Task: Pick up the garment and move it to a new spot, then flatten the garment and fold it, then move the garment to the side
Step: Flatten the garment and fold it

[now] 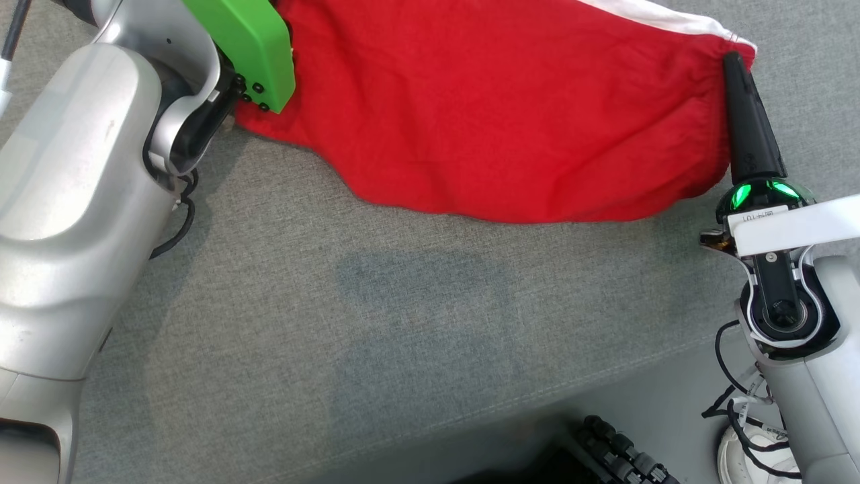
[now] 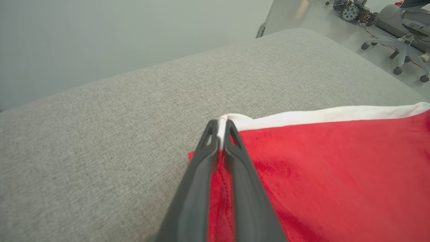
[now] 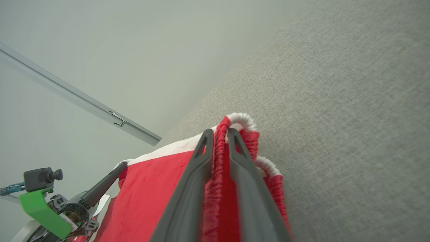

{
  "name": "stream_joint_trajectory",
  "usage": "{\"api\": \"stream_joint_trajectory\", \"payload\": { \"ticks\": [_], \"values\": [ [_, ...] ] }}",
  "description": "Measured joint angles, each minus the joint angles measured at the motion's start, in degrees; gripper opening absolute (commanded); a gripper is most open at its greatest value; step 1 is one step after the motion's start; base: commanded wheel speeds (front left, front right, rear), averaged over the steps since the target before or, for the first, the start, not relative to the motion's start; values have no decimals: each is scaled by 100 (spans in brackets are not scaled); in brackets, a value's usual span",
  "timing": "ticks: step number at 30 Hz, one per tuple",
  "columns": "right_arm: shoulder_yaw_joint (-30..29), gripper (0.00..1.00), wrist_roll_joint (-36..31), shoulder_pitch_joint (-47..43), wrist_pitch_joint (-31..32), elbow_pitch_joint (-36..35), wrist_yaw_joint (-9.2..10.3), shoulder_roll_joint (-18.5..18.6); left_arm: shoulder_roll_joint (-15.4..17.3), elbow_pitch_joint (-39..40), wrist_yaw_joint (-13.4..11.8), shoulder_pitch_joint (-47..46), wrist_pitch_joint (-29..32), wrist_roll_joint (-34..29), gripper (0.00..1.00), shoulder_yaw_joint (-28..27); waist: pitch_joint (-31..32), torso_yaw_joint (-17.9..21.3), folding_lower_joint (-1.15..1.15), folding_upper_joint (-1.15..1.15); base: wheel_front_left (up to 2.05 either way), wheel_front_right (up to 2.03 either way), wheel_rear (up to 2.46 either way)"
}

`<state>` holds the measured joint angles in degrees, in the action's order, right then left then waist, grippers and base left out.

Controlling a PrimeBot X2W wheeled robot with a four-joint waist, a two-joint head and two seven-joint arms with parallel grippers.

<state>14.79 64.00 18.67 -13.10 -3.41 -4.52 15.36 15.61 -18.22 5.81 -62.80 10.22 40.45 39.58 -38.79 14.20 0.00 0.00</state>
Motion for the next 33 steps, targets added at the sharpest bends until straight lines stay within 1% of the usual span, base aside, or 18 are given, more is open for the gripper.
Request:
{"api": "stream_joint_trajectory", "payload": {
  "ticks": [7, 11, 15, 19, 22, 24, 25, 27, 30, 33],
  "values": [
    [3, 100, -63, -19, -5, 165, 2, 19, -63, -355, 27, 34, -182, 1, 100, 67, 223, -18, 0, 0, 0, 0, 0],
    [-110, 100, -125, -136, -34, 174, 19, 80, -155, -468, 31, 122, -356, 7, 100, 46, 407, -34, 0, 0, 0, 0, 0],
    [-326, 100, -386, -378, -78, 172, 165, 225, -169, -565, 19, 336, -564, 7, 100, 7, 617, -55, 0, 0, 0, 0, 0],
    [-548, 100, -977, -522, -125, 177, 365, 453, -138, -613, -35, 664, -853, -9, 100, -37, 853, -77, 0, 0, 0, 0, 0],
    [-706, 100, -1306, -624, -133, 145, 513, 524, -138, -611, -118, 1007, -1067, -8, 100, -53, 1051, -97, 0, 0, 0, 0, 0],
    [-779, 100, -1306, -709, -134, 97, 526, 430, -155, -593, -164, 1243, -1222, 9, 100, -92, 1189, -118, 0, 0, 0, 0, 0],
    [-784, 100, -1307, -762, -134, 75, 566, 379, -156, -586, -205, 1356, -1299, 9, 100, -93, 1261, -131, 0, 0, 0, 0, 0],
    [-805, 100, -1358, -883, -134, 56, 573, 320, -145, -559, -311, 1575, -1489, 0, 100, -131, 1400, -164, 0, 0, 0, 0, 0],
    [-886, 100, -1783, -1054, -134, 14, 680, 346, -86, -519, -461, 1915, -1779, -66, 100, -176, 1613, -236, 0, 0, 0, 0, 0],
    [-925, 100, -2399, -1244, -134, 2, 808, 502, 47, -506, -666, 2291, -2051, -297, 100, -200, 1824, -340, 0, 0, 0, 0, 0]
  ]
}}
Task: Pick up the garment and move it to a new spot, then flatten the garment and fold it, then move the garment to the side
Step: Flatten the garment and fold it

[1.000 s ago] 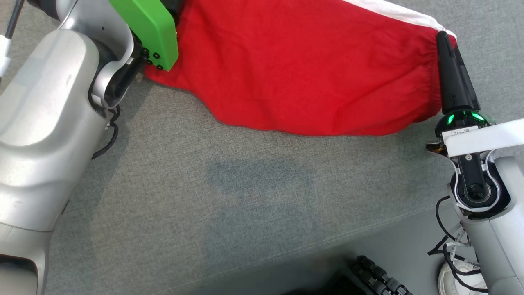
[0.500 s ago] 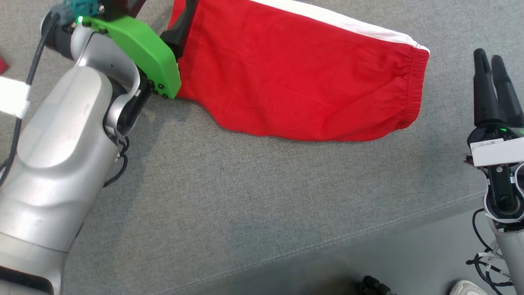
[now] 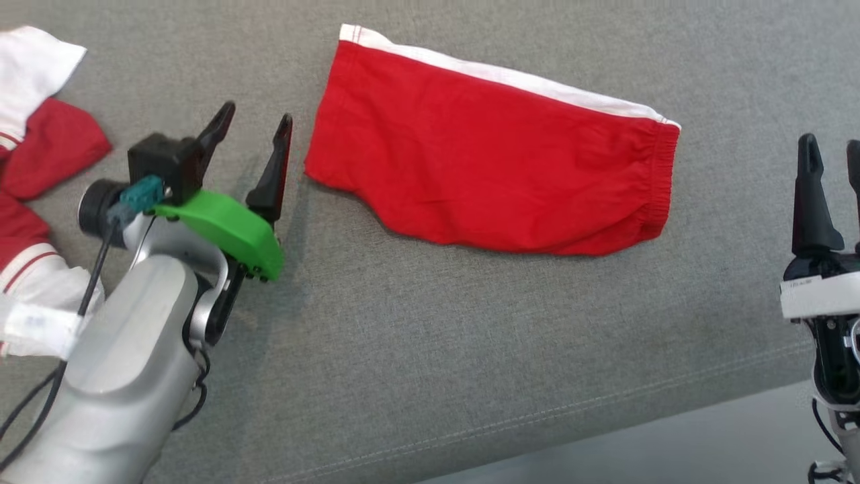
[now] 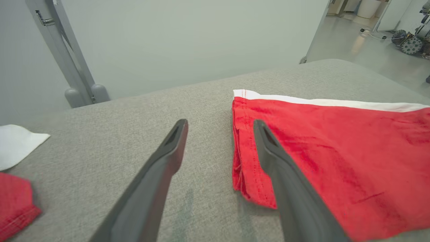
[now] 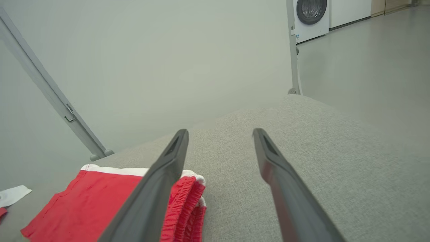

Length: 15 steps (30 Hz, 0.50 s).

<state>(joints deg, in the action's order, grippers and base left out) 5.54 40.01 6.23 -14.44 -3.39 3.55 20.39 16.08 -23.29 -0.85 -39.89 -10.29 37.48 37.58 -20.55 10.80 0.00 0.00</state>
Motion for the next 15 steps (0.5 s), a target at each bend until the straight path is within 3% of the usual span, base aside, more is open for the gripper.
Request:
{"api": "stream_joint_trajectory", "payload": {
  "ticks": [6, 15],
  "values": [
    [68, 100, -995, -450, 0, 37, 120, 219, 163, 2, -368, 839, -343, -60, 100, -40, 409, -279, 0, 0, 0, 0, 0],
    [300, 100, -1747, -1016, 0, 146, 263, 286, 185, 229, -479, 1903, -390, -20, 100, -288, 1039, -759, 0, 0, 0, 0, 0]
  ]
}}
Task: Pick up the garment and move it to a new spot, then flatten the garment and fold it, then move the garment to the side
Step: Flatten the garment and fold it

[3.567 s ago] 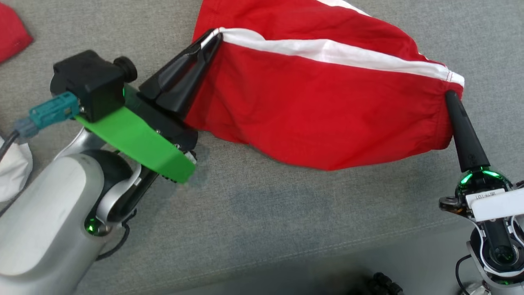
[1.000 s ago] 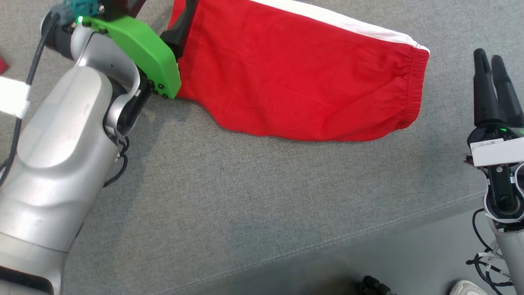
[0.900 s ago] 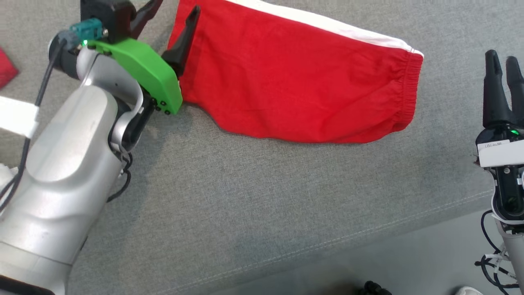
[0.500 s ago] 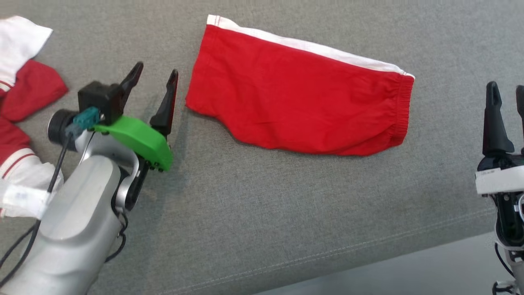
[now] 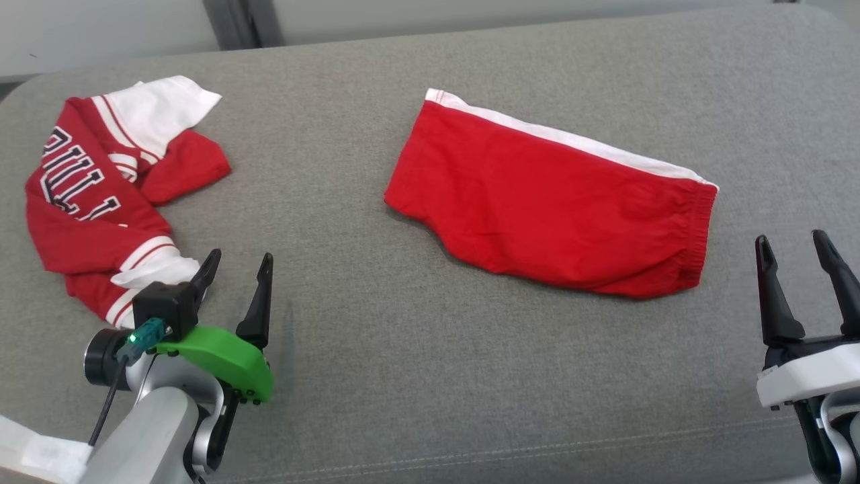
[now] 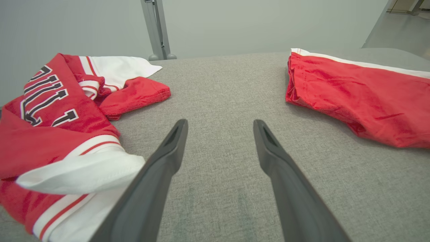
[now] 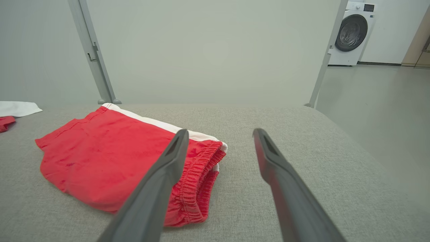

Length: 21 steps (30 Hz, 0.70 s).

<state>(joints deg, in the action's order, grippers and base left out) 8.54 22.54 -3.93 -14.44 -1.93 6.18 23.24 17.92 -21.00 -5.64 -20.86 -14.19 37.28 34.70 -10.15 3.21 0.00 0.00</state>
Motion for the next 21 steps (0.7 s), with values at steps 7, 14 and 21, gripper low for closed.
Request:
{"api": "stream_joint_trajectory", "payload": {
  "ticks": [7, 14, 21],
  "values": [
    [60, 100, -261, -388, 0, 204, 46, -63, 181, 324, -101, 637, -21, -88, 100, -310, 427, -363, 0, 0, 0, 0, 0],
    [38, 100, -304, -712, 1, 308, 49, -283, 288, 722, -140, 1294, -22, -312, 100, -797, 762, -622, 0, 0, 0, 0, 0],
    [-98, 100, -338, -850, 1, 385, 92, -422, 310, 1204, -142, 1770, -22, -443, 100, -1239, 891, -706, 0, 0, 0, 0, 0]
  ]
}}
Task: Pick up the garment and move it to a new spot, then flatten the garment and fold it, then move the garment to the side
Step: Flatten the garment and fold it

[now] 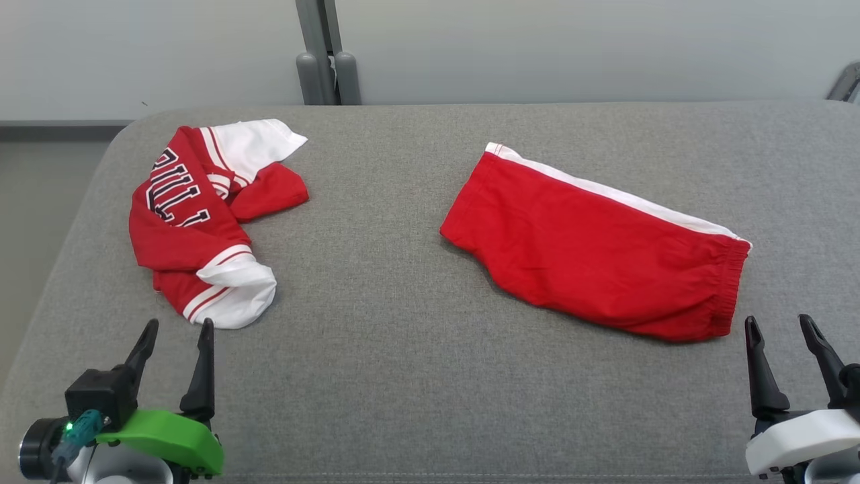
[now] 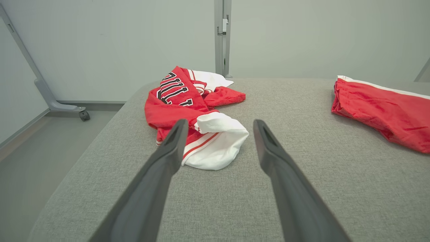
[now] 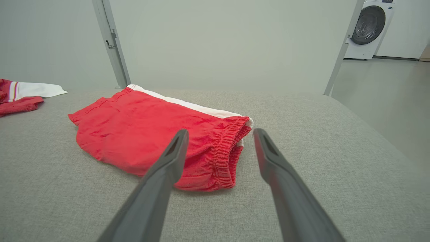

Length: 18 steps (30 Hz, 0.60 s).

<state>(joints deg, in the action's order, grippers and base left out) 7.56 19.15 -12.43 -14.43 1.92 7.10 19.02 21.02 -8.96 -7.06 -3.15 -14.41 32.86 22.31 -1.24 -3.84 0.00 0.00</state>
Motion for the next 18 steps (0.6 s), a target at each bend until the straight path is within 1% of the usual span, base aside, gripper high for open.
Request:
{"api": "stream_joint_trajectory", "payload": {
  "ticks": [4, 11, 18],
  "values": [
    [-23, 100, -10, -13, 0, 41, 0, -60, -11, 196, -1, 233, 0, -201, 100, -341, -11, 56, 0, 0, 0, 0, 0],
    [-112, 100, -77, -51, 0, 52, 0, -147, -101, 548, -1, 459, 0, -319, 100, -483, -88, 157, 0, 0, 0, 0, 0],
    [-110, 100, -107, -49, 0, 53, 1, -389, -178, 858, -1, 689, -1, -564, 100, -670, -175, 370, 0, 0, 0, 0, 0]
  ]
}}
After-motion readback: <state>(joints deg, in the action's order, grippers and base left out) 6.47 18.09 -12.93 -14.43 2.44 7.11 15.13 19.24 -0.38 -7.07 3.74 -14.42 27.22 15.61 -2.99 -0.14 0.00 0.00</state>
